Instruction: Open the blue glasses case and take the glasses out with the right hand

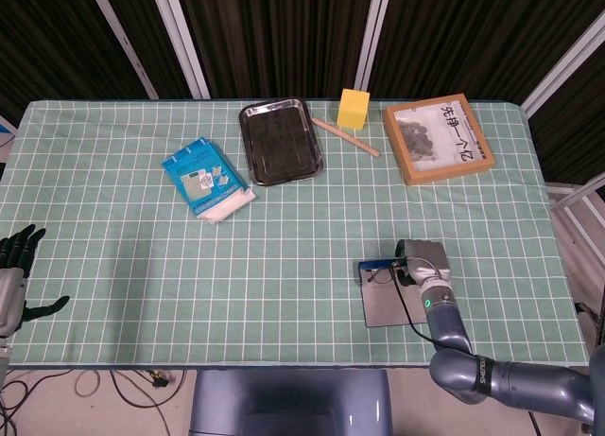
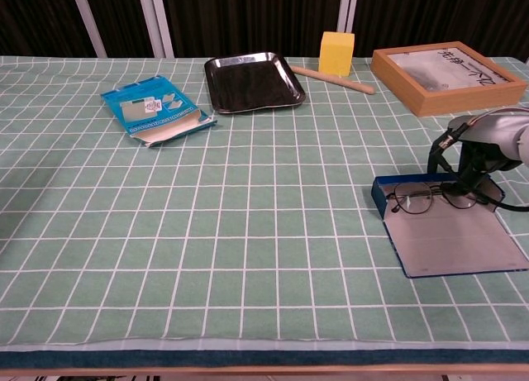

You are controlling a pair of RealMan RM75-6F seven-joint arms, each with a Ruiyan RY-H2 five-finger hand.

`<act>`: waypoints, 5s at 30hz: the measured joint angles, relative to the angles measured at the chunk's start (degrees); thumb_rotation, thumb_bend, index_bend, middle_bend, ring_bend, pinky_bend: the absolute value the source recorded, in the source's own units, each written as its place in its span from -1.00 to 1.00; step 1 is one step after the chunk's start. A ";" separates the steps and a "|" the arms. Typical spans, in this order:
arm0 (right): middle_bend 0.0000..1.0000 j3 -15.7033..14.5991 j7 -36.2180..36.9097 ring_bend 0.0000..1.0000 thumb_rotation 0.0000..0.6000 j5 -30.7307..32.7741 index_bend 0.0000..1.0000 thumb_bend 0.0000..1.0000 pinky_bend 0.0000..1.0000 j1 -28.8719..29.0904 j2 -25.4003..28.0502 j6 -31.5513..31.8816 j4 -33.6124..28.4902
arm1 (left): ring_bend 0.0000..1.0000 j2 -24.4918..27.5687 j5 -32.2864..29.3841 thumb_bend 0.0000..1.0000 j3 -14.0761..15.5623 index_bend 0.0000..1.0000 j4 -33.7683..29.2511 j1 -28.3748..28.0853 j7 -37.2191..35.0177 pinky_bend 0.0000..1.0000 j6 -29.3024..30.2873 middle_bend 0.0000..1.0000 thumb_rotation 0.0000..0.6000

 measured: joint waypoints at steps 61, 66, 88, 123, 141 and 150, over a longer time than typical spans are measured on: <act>1.00 0.47 -1.56 1.00 1.00 2.63 -0.04 0.14 1.00 0.67 -0.36 0.01 0.33 | -1.00 -0.13 0.33 -1.00 0.24 -1.00 -0.14 -0.01 0.23 -1.00 -0.03 -1.00 1.00; 1.00 0.59 -1.67 1.00 1.00 2.73 -0.02 0.14 1.00 0.78 -0.33 0.09 0.29 | -1.00 -0.11 0.35 -1.00 0.24 -1.00 -0.14 -0.03 0.19 -1.00 -0.06 -1.00 1.00; 1.00 5.50 7.43 1.00 1.00 -1.92 -0.01 0.13 1.00 -1.14 -4.36 2.92 2.64 | -1.00 -0.12 0.25 -1.00 0.16 -1.00 -0.14 -0.03 0.11 -1.00 -0.03 -1.00 1.00; 1.00 11.15 13.53 1.00 1.00 -14.06 -0.01 0.10 1.00 -4.46 -18.84 11.35 16.27 | -1.00 -0.17 -0.20 -1.00 -0.10 -1.00 0.06 -0.16 -0.46 -1.00 -0.30 -1.00 1.00; 1.00 13.75 15.85 1.00 1.00 -18.66 -0.01 0.10 1.00 -6.17 -21.24 11.16 19.25 | -1.00 -0.16 -0.30 -1.00 -0.15 -1.00 0.14 -0.15 -0.52 -1.00 -0.29 -1.00 1.00; 1.00 15.75 14.81 1.00 1.00 -18.41 -0.01 0.10 1.00 -5.58 -22.09 9.60 20.78 | -1.00 -0.17 -0.41 -1.00 -0.21 -1.00 0.14 -0.16 -0.51 -1.00 -0.30 -1.00 1.00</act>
